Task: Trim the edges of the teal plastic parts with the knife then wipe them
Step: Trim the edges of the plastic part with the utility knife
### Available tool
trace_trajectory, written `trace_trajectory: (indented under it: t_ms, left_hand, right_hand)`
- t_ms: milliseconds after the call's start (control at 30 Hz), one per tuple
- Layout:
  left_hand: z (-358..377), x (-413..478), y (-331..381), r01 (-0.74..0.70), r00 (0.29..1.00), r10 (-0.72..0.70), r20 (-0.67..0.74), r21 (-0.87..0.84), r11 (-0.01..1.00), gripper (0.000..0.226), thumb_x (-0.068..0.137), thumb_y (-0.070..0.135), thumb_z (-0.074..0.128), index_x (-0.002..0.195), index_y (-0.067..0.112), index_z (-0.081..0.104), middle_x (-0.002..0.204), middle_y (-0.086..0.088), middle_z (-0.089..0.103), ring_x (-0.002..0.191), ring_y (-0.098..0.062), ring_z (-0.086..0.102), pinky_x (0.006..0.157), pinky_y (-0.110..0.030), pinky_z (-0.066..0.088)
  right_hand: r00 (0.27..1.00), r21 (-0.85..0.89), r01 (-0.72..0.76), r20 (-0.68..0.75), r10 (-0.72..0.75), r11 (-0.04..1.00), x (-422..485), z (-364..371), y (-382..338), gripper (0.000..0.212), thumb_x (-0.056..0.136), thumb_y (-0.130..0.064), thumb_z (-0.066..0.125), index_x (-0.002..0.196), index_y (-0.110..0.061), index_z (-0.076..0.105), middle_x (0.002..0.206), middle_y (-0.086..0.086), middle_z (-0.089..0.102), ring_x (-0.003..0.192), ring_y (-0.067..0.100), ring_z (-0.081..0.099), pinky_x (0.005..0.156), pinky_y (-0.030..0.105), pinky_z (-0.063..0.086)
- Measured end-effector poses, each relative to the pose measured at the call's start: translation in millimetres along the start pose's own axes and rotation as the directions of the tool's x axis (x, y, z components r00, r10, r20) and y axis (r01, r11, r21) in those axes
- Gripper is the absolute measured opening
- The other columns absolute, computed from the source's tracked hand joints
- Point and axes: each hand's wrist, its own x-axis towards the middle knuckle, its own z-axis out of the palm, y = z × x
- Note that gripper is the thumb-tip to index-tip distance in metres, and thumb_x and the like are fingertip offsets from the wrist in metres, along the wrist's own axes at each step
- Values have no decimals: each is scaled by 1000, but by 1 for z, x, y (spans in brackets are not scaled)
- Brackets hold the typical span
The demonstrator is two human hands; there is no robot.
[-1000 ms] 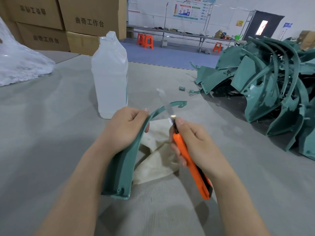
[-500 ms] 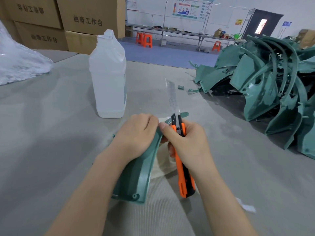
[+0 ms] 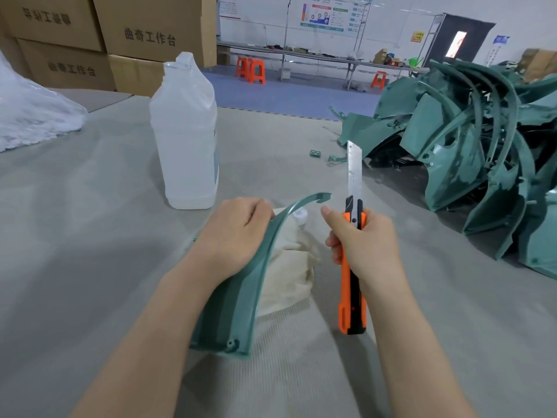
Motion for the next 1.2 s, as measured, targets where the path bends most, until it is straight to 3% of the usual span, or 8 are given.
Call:
trace_trajectory:
  t_ms: [167,333,467,633,733,900,1067,1200]
  left_hand:
    - [0,2,-3,-20,1000,21,-19,32,999,46,96,25,34,78,-9,58,59,-8,39,53,-14,32,54,-35,29]
    - [-1,2,-4,-29,999,30,-16,62,998,47,97,28,38,78,-9,58,54,-5,35,48,-12,28,49,-28,24]
    - [-1,1,-2,-18,1000,18,1,37,999,48,96,32,41,75,-8,57,54,-6,35,50,-25,42,57,-42,41]
    - [-2,2,-4,-37,998,40,-38,76,996,45,93,32,45,65,-2,51,44,5,29,46,-12,27,49,-26,24]
    - [-3,2,-4,-72,994,78,-73,86,994,48,93,30,47,51,12,33,38,3,28,44,-13,29,46,-24,25]
    - [1,0,2,-107,990,117,-76,121,987,48,93,27,48,50,15,29,40,0,28,45,-15,27,49,-30,23]
    - [5,-3,4,-135,986,149,-77,157,978,46,92,25,48,51,15,29,44,0,28,53,-28,30,53,-36,27]
    - [7,-4,4,-161,982,176,-61,206,965,46,92,26,48,51,15,28,43,0,28,48,-20,30,51,-34,25]
  right_hand:
    - [1000,-126,-9,4,10,992,6,-3,7,5,86,-10,61,86,-8,56,69,7,61,44,9,51,50,26,49]
    - [998,-78,61,39,-58,995,1,1,3,22,88,-36,64,88,-14,58,64,4,55,45,12,51,48,26,47]
    - [987,-40,31,159,-24,999,-6,8,-2,51,94,-55,43,77,-9,55,52,3,52,41,15,47,40,24,41]
    - [964,-71,46,265,-26,996,-10,11,-2,54,96,-49,46,73,0,50,50,5,46,41,16,44,38,23,36]
    - [967,-71,98,241,-78,993,-10,13,-2,54,93,-51,51,74,0,51,52,4,48,43,16,46,41,25,39]
    - [966,84,130,215,-145,988,-16,24,-4,39,85,-40,70,73,-5,59,63,15,61,43,14,48,41,23,41]
    - [959,153,56,267,-96,987,-18,27,-6,28,90,-25,66,65,-12,63,65,7,69,37,11,46,38,20,38]
    - [964,139,28,259,-64,990,-17,24,-6,23,90,-17,61,69,-8,61,61,5,67,36,12,45,38,19,36]
